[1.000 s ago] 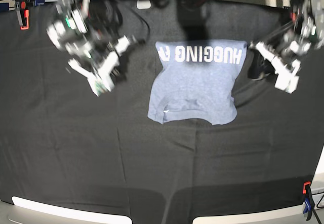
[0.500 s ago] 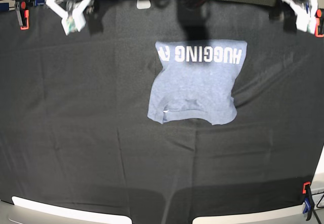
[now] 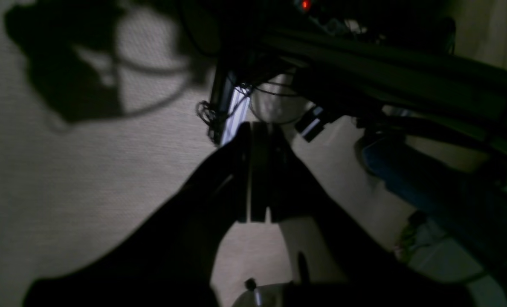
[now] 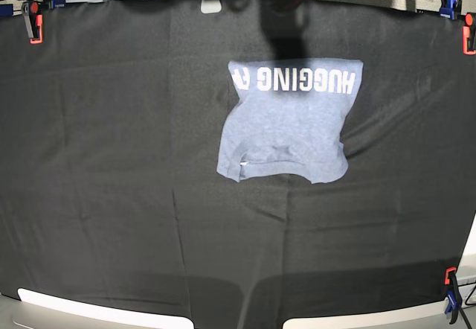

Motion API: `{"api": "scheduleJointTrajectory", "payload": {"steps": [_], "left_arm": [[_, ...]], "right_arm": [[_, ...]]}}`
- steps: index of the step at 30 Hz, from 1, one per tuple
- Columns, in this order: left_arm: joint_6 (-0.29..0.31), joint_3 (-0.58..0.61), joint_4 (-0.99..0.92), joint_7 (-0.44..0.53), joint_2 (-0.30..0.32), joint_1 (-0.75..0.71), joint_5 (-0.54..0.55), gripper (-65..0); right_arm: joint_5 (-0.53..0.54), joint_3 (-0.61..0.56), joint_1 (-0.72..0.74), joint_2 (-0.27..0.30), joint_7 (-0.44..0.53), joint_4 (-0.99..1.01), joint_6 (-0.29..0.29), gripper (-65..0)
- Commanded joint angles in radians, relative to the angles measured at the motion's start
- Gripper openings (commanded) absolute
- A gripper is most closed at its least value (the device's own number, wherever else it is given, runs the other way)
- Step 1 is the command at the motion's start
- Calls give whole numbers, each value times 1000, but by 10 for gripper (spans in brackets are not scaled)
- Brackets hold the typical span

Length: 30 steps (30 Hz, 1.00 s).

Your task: Layout the t-shirt on the table in an organized manner, then fold the t-shirt properly

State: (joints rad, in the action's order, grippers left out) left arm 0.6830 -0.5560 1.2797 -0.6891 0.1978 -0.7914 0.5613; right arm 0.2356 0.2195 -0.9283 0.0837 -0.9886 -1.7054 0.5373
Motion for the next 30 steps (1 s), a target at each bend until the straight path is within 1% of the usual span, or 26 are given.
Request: {"api": "scheduleJointTrajectory", "payload": {"steps": [1,2,3,6,9,10,13,15,17,18,19,21,22,24,25,26,27,30], "left_arm": [[10,-5,-35,13,8,-1,-34,-650],[15,-5,-86,40,8,17,-82,-650],[15,-5,-140,88,8,34,-127,-650],[15,-5,-314,312,20,84,-228,-650],[15,-5,-475,499,36,138,-329,-650],[15,-5,-522,545,42,159,-364,-650],[15,-5,-629,661,60,226,-460,-650],[15,-5,-672,700,66,271,-510,-645],[15,-5,-703,709,66,313,-543,-553],[15,-5,-719,710,65,333,-550,-516],[15,-5,-735,710,64,353,-559,-494],[12,-5,-772,709,61,392,-565,-488],[-9,-5,-793,709,58,410,-565,-488],[-75,-5,-836,714,48,445,-565,-488],[-102,-5,-859,721,44,462,-565,-488],[-122,-5,-881,735,39,477,-565,-488],[-130,-5,-899,758,35,490,-565,-488],[-130,-5,-928,814,26,509,-565,-489]], "right_arm": [[3,-13,6,23,10,47,4,-650],[3,-33,33,43,35,117,4,-650],[3,-53,61,62,68,189,5,-650],[-1,-123,164,114,172,420,5,-650],[-18,-193,279,144,261,649,5,-650],[-51,-212,318,145,312,724,5,-650],[-157,-266,424,143,515,941,5,-650],[-226,-299,488,140,647,1067,4,-650],[-289,-324,550,134,740,1173,4,-650],[-312,-332,583,129,760,1215,3,-650],[-320,-336,611,124,761,1249,3,-650],[-316,-338,660,115,761,1296,2,-650],[-310,-338,679,112,761,1308,1,-650],[-304,-338,707,106,770,1315,-2,-650],[-304,-338,718,101,774,1315,-13,-650],[-304,-338,728,98,777,1315,-39,-650],[-304,-338,732,95,780,1315,-71,-650],[-305,-338,740,91,797,1315,-144,-650]]}}
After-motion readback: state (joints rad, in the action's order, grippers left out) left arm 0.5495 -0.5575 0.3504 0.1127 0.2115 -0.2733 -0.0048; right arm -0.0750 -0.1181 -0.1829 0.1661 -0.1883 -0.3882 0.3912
